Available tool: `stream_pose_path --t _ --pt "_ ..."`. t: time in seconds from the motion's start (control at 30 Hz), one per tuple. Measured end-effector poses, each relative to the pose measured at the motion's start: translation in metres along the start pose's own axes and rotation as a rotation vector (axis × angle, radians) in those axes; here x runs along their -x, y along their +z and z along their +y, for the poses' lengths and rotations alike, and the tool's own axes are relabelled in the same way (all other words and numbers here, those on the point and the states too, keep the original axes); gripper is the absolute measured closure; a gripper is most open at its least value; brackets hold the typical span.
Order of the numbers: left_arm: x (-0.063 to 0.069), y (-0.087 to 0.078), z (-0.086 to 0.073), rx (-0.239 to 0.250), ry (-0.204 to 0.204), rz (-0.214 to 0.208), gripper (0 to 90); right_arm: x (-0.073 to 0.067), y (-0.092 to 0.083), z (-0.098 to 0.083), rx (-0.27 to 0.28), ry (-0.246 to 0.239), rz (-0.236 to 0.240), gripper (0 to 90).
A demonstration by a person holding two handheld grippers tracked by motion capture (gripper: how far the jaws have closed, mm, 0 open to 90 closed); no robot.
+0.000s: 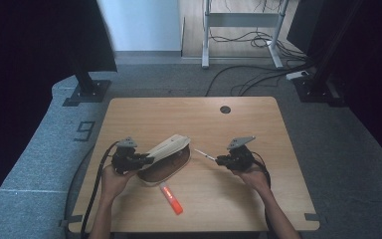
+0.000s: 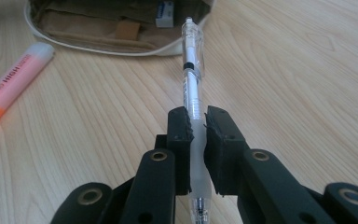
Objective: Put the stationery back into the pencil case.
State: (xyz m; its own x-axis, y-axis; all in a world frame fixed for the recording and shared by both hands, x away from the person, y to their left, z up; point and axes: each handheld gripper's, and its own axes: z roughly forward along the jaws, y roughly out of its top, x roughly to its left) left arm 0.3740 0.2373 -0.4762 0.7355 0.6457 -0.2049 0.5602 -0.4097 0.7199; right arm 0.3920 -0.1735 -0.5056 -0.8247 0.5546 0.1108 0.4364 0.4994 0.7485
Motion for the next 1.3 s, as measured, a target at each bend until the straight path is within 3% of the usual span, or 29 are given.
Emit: stream_pose_path --t 0.73,1.3 --pt "0.001 -0.002 0.001 -0.004 0.007 -0.003 75.7 -0.027 0.046 0.032 -0.026 -0.074 0.090 78.6" --pt "0.002 -0.002 0.001 -0.005 0.010 -0.005 75.5 -0.050 0.083 0.056 -0.050 -0.144 0.131 78.5"
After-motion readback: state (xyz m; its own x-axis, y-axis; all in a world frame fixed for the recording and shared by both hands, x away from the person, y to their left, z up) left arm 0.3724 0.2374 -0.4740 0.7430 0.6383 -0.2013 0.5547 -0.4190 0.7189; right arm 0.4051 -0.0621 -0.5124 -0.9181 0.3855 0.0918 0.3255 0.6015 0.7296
